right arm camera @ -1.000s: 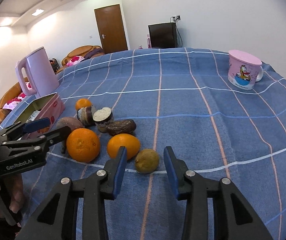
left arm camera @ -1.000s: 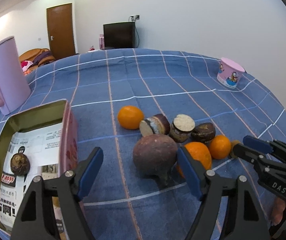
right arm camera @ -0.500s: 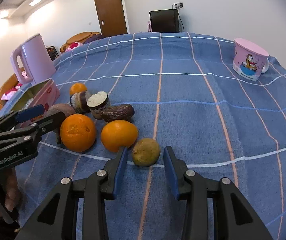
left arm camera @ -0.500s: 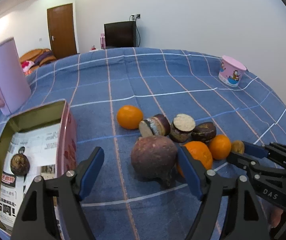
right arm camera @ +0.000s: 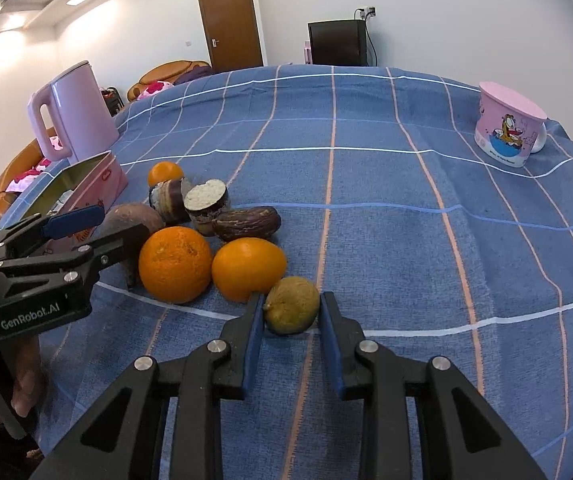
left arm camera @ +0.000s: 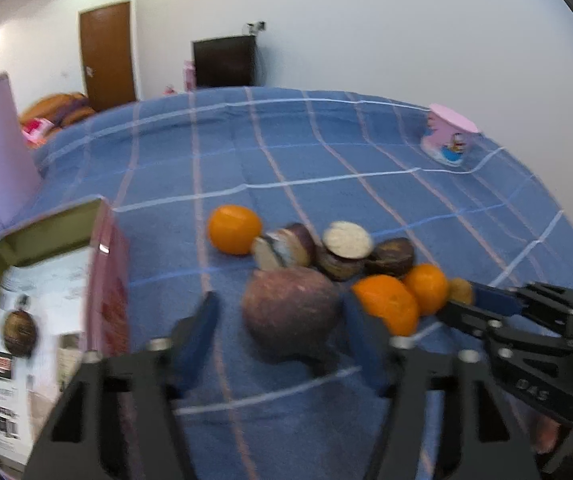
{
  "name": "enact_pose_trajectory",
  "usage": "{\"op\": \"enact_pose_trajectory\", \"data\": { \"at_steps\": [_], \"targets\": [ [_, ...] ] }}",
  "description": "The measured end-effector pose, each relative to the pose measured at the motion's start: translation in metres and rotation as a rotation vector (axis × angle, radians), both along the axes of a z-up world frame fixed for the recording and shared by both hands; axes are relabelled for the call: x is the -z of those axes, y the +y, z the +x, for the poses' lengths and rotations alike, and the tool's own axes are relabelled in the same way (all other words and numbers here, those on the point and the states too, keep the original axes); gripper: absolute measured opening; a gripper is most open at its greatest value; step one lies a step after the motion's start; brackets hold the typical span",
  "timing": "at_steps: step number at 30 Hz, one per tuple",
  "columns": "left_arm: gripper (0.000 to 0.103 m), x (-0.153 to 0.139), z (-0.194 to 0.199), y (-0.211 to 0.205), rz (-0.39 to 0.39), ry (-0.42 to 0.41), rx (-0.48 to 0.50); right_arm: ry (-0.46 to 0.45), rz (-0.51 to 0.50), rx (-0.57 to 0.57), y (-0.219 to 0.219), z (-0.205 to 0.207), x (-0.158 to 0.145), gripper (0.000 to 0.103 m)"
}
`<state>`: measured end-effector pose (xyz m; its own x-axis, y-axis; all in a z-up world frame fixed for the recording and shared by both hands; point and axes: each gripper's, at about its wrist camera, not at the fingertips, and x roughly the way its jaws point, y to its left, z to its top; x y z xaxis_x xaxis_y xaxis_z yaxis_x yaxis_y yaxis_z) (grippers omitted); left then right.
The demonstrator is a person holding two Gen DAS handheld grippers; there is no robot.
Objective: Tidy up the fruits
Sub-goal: 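Grasp the purple beet with the left tool while the right tool grasps a brownish-green round fruit, then lift the purple beet with the left tool while the right tool lifts its fruit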
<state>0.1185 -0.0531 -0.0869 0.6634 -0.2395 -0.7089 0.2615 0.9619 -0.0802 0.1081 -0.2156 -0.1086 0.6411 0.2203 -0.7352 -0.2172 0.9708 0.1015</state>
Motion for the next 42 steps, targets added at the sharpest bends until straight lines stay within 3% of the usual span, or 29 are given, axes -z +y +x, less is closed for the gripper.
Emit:
{"op": "enact_pose_trajectory", "data": {
  "at_steps": [6, 15, 42],
  "targets": [
    [0.058, 0.001, 0.001, 0.001, -0.012, 0.012, -0.003, 0.001, 0.002, -0.001, -0.001, 0.0, 0.0, 0.03],
    [0.053, 0.0, -0.001, 0.002, -0.018, 0.001, 0.007, -0.033, -0.003, 0.003, 0.001, -0.004, -0.004, 0.029],
    [0.052, -0.022, -0.028, 0.013, -0.019, -0.193, -0.078, -0.229, -0.001, -0.012, 0.004, -0.03, -0.024, 0.029]
  ]
}}
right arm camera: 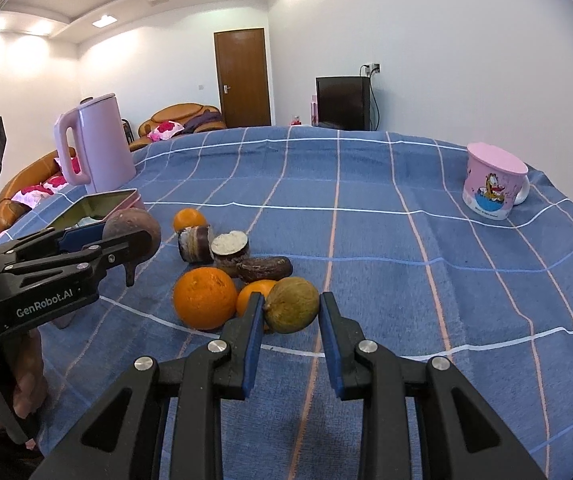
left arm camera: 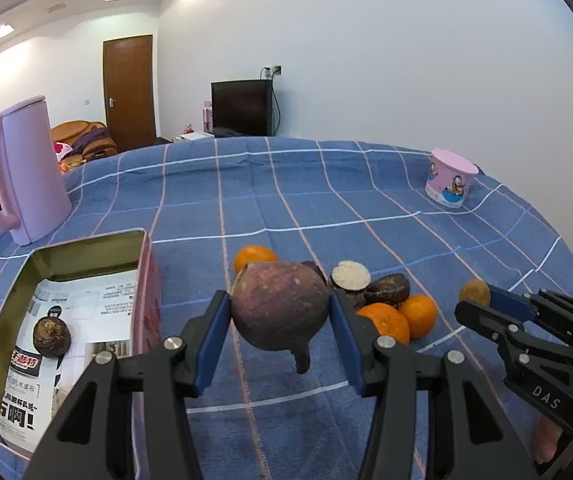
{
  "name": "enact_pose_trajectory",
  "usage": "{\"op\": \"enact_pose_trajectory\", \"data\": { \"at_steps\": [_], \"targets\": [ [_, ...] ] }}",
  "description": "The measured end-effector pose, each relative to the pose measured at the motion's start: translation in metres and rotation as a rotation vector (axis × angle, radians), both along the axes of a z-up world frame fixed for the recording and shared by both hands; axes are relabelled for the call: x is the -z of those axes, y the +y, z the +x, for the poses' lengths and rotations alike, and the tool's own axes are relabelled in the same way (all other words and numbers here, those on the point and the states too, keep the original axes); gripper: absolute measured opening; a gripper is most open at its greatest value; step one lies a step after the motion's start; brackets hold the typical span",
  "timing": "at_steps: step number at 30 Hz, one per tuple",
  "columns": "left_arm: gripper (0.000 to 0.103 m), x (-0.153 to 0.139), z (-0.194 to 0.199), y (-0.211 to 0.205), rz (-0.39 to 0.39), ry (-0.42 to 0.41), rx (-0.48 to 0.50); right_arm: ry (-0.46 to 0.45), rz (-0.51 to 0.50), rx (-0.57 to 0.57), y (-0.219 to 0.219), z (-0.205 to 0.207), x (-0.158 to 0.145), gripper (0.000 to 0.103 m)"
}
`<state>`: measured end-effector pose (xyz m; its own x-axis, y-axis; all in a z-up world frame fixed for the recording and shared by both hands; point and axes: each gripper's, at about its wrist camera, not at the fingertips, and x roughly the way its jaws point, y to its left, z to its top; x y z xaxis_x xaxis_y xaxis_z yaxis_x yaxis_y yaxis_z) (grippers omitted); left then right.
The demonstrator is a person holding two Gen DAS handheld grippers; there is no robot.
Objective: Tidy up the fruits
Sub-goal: 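Lift the purple beet with the left tool while the right tool lifts its fruit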
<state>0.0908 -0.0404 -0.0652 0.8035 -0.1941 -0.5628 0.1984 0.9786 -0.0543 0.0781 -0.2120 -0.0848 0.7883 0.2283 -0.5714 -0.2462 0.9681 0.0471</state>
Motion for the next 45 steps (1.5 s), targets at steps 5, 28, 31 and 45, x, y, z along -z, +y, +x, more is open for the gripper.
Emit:
{"op": "enact_pose_trajectory", "data": {
  "at_steps": [5, 28, 31, 45],
  "targets": [
    [0.052, -0.002, -0.004, 0.001, 0.002, -0.027, -0.013, -0.033, -0.004, -0.005, 0.002, -0.006, -0.002, 0.029],
    [0.052, -0.009, -0.02, 0.007, 0.003, -0.115, -0.062, -0.127, 0.014, 0.0, -0.002, -0.02, -0.01, 0.029],
    [0.052, -0.01, -0.021, 0.007, 0.002, -0.123, -0.063, -0.139, 0.015, 0.001, -0.002, -0.022, -0.011, 0.029],
    [0.052, -0.013, -0.028, 0.009, 0.018, -0.172, -0.083, -0.183, 0.008, 0.007, -0.001, -0.03, -0.013, 0.029]
  ]
}}
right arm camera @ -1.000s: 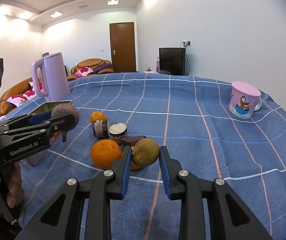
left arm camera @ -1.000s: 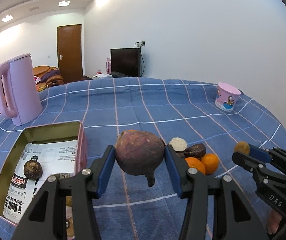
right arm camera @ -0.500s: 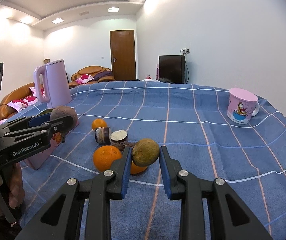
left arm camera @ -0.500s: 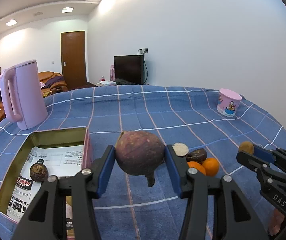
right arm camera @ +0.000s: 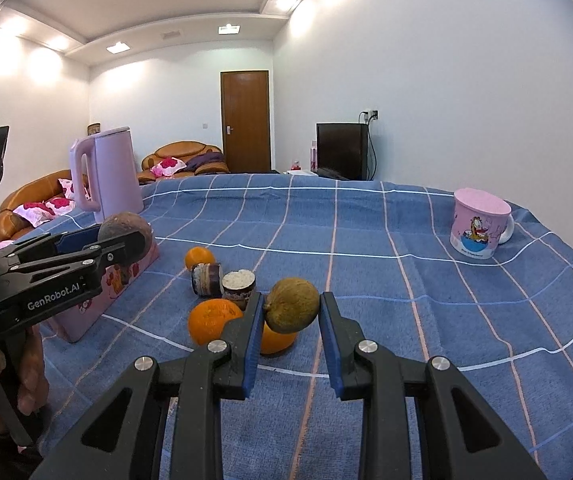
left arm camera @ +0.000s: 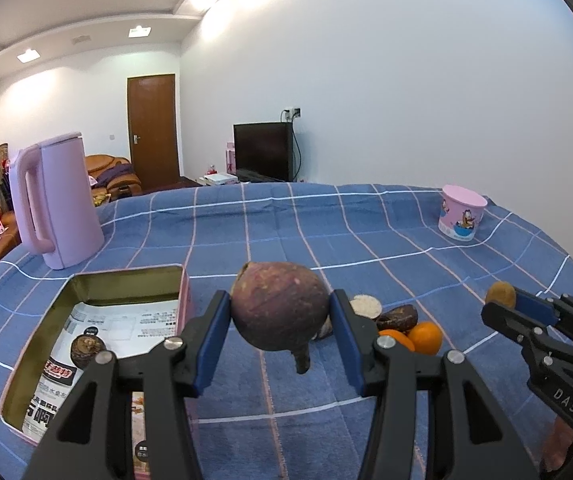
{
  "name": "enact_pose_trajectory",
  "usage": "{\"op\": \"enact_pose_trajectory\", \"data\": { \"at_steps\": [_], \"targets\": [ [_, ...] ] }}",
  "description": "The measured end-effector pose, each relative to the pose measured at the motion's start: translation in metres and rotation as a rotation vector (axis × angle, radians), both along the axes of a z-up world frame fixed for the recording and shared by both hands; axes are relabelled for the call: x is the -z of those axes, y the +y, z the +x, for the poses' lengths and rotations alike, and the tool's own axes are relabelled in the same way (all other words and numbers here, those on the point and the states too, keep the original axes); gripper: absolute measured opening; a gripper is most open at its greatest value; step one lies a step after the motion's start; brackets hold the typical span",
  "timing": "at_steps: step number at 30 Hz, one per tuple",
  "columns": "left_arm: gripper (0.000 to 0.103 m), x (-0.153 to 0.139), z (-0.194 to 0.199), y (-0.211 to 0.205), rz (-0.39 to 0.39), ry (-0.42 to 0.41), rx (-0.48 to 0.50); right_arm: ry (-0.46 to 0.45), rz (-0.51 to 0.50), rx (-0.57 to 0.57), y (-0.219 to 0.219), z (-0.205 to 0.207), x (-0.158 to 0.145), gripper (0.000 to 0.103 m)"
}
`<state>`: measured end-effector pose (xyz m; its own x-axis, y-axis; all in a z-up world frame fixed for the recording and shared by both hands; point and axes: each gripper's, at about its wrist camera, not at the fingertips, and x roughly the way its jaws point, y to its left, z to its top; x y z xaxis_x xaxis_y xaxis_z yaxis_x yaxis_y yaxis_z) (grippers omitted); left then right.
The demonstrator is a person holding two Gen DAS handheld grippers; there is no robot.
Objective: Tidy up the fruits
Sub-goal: 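Lift the purple beet with the left tool while the right tool lifts its fruit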
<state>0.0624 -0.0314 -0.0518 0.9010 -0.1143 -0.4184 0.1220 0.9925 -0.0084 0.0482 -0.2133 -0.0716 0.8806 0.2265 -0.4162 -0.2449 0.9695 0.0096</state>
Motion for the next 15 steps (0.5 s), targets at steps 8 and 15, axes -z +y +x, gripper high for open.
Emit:
{"op": "enact_pose_trajectory", "data": {
  "at_steps": [8, 15],
  "targets": [
    [0.052, -0.0022, -0.0043, 0.0013, 0.015, -0.031, -0.017, -0.031, -0.011, 0.006, 0.0015, -0.004, -0.0013, 0.029],
    [0.052, -0.004, -0.0067, 0.0024, 0.03, -0.052, -0.033, -0.049, -0.01, 0.013, 0.0004, -0.0062, -0.0021, 0.029]
  ]
}}
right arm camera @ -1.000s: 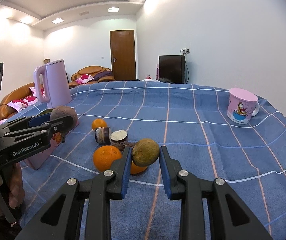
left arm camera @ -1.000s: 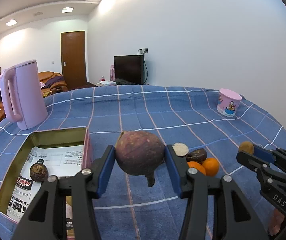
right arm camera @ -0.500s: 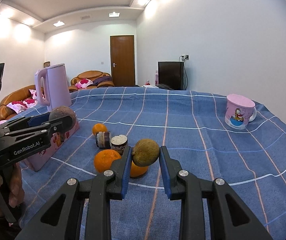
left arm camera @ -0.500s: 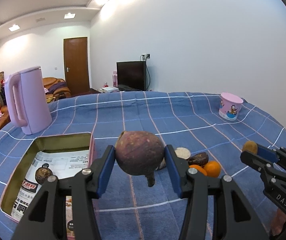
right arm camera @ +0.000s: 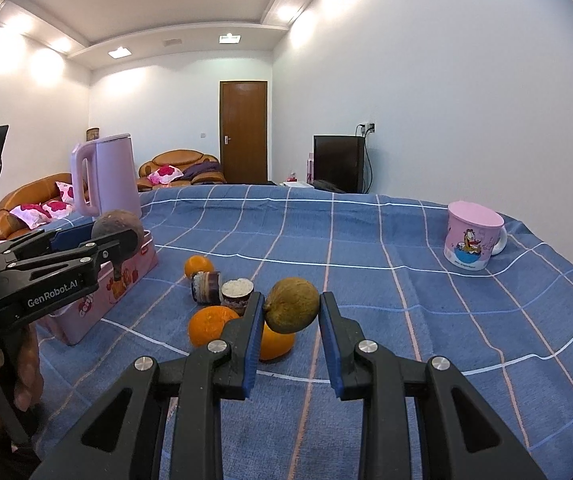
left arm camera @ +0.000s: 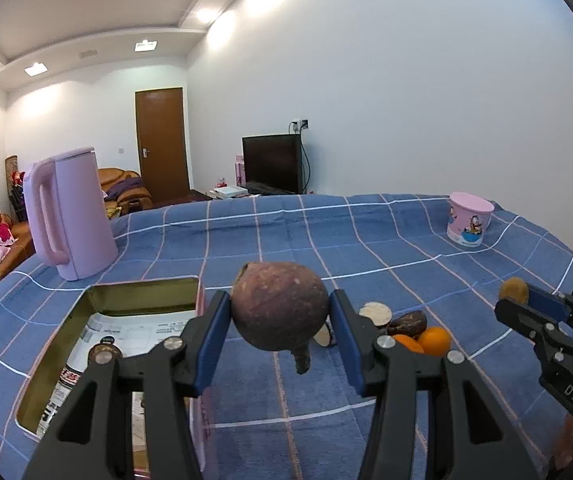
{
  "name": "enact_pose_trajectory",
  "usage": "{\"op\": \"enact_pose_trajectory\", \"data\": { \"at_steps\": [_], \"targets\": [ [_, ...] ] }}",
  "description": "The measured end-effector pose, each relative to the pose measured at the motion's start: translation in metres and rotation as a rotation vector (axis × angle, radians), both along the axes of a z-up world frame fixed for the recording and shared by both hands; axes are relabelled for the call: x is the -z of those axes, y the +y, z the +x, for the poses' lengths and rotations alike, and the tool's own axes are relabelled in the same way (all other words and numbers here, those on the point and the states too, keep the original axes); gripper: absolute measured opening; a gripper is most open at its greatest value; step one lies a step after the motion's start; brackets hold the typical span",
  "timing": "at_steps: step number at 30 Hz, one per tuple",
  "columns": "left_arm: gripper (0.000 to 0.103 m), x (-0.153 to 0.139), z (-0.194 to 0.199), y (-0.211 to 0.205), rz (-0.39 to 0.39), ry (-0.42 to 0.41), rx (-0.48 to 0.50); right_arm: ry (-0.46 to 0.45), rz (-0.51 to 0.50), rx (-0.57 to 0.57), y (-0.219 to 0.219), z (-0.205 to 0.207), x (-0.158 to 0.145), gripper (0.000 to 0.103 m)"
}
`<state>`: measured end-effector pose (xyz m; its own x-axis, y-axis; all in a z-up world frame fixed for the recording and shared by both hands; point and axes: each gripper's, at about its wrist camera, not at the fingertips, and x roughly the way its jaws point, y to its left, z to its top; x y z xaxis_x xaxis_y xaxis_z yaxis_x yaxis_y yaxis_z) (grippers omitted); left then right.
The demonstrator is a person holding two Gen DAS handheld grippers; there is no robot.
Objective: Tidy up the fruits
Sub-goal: 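Lift the purple beet with the left tool while the right tool lifts its fruit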
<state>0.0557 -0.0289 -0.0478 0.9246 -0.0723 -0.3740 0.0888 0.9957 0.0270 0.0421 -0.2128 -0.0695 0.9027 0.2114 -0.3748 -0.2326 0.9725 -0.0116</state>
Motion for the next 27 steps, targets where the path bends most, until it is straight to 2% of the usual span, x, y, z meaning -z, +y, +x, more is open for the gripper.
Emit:
{"op": "enact_pose_trajectory", "data": {
  "at_steps": [12, 27],
  "targets": [
    [0.052, -0.002, -0.006, 0.002, 0.033, -0.046, -0.036, -0.025, 0.0, 0.007, 0.0, -0.005, -0.002, 0.029],
    [0.052, -0.006, -0.009, 0.007, 0.036, -0.061, -0.062, -0.08, 0.005, 0.008, 0.003, -0.015, -0.013, 0.029]
  ]
}}
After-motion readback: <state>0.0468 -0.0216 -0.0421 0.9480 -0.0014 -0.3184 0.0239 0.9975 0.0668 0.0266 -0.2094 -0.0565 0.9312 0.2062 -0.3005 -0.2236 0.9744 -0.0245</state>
